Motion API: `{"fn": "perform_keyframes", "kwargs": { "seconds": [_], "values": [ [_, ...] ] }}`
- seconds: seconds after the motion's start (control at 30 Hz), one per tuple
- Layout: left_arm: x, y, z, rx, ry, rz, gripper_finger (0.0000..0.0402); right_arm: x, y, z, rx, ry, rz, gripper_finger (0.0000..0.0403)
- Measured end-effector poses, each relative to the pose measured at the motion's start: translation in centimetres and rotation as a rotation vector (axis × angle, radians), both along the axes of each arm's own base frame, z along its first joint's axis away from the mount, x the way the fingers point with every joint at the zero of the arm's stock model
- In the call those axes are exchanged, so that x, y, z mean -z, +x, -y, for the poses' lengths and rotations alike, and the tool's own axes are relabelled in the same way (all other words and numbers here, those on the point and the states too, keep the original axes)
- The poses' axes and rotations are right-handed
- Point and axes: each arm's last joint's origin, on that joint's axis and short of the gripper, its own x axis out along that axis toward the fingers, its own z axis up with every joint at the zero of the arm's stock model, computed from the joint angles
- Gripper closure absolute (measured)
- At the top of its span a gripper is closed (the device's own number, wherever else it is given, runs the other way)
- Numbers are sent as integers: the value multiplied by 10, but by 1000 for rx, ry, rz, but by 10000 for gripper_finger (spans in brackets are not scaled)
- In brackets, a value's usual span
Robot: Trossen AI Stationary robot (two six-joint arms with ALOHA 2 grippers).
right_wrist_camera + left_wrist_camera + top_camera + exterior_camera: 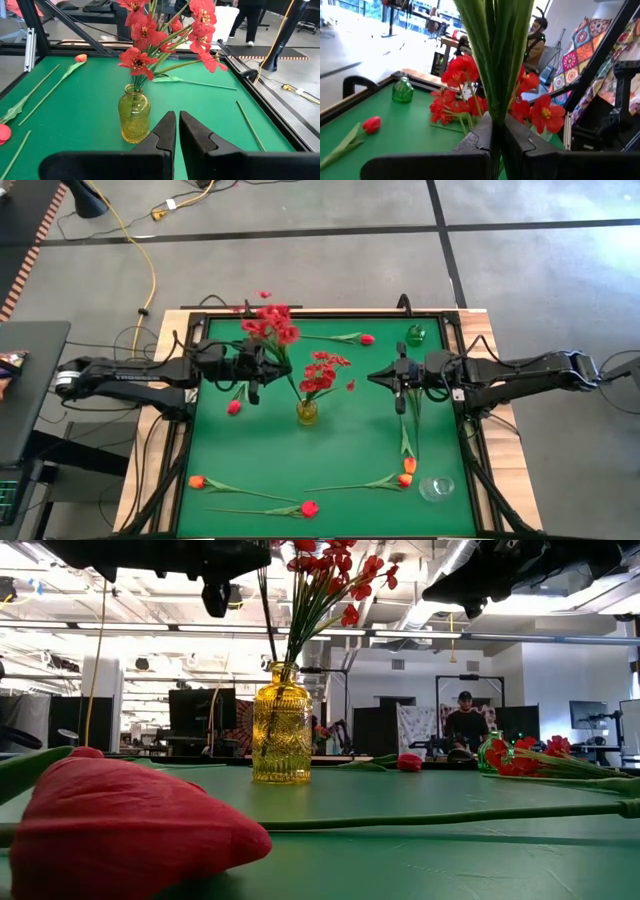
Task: Sort flowers into vase by color
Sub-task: Put the left red flowers into the yellow vase
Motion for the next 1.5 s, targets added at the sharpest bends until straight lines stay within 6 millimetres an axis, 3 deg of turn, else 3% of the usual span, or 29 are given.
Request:
{"fn": "perform_keyframes", "kwargs": {
  "seconds": [0.53,1.0,1.5],
  "values": [
    [5,6,1,4,118,-24,401,0,0,0,1,3,0,353],
    [23,28,8,90,152,-42,401,0,0,0,0,-6,3,353],
    [30,30,9,102,181,-95,401,-1,0,3,14,-8,7,353]
  ]
}}
